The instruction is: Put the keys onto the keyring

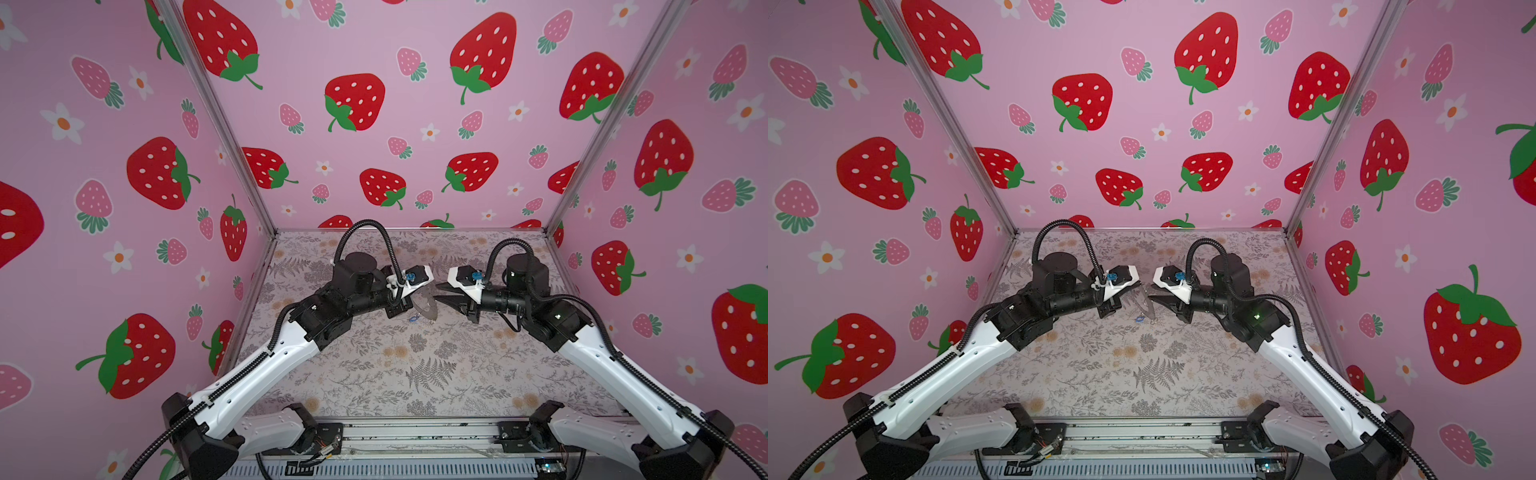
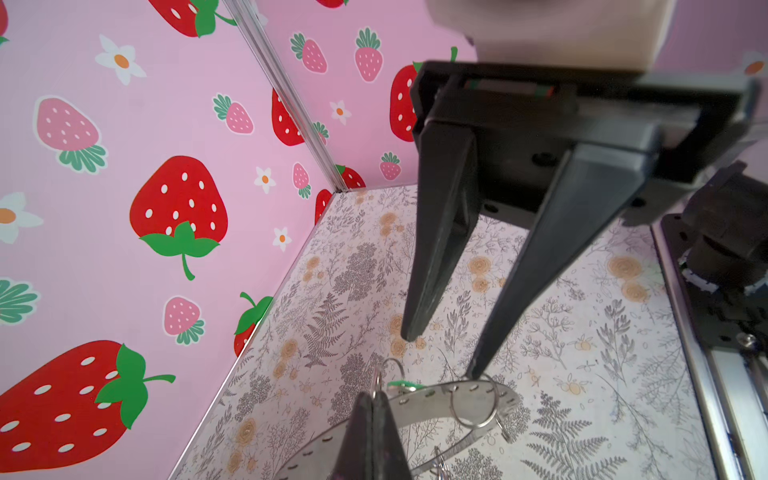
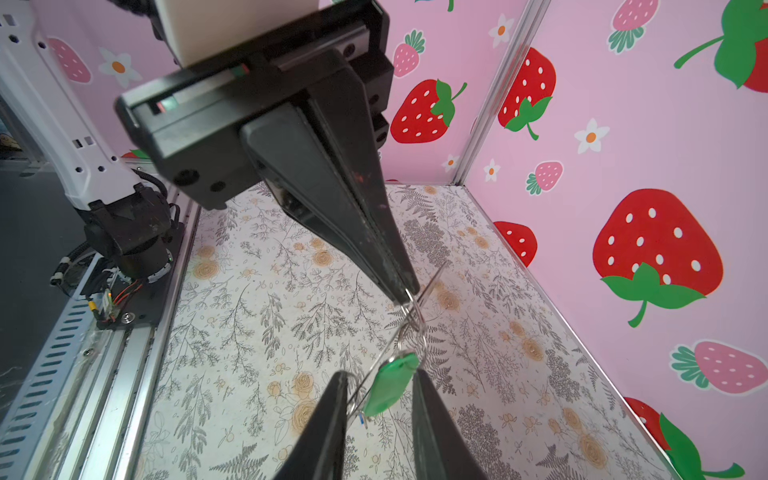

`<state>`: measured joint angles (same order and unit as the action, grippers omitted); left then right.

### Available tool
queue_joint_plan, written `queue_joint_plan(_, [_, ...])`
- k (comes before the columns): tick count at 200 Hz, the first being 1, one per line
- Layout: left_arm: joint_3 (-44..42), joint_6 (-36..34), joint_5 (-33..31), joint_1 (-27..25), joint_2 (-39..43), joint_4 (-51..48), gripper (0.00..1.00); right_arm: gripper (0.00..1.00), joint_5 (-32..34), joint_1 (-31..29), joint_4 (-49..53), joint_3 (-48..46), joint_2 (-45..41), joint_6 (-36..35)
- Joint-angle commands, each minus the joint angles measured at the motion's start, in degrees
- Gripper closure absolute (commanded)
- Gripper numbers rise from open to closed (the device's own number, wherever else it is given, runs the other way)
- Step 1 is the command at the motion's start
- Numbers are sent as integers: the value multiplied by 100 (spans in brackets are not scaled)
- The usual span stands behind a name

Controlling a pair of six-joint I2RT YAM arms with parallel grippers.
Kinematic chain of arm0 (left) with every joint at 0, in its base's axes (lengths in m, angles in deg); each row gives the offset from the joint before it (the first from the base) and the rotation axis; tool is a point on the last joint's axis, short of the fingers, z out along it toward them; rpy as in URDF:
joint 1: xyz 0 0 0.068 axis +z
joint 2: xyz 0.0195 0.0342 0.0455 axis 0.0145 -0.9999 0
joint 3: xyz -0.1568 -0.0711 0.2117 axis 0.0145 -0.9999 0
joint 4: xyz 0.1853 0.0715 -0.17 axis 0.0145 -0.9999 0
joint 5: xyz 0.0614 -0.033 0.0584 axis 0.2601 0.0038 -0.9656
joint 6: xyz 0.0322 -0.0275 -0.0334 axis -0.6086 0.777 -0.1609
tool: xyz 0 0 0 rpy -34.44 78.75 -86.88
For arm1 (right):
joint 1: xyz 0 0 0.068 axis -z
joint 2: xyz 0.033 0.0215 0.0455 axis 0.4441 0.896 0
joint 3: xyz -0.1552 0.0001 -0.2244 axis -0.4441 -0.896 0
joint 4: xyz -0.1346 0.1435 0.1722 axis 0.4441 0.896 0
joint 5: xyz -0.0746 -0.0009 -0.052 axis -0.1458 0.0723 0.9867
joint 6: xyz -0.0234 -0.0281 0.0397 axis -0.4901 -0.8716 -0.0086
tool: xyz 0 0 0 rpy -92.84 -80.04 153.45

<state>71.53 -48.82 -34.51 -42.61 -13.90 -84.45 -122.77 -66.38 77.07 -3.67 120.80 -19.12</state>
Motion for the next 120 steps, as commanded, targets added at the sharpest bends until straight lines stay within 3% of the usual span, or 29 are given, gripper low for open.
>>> queue_joint_plan(1, [-123, 483, 244, 67, 221, 829, 100, 71, -20, -16, -391, -94, 65, 291])
queue_joint_plan(120, [-268, 723, 401, 178, 277, 1194, 100, 63, 170, 45, -838, -178, -458, 216])
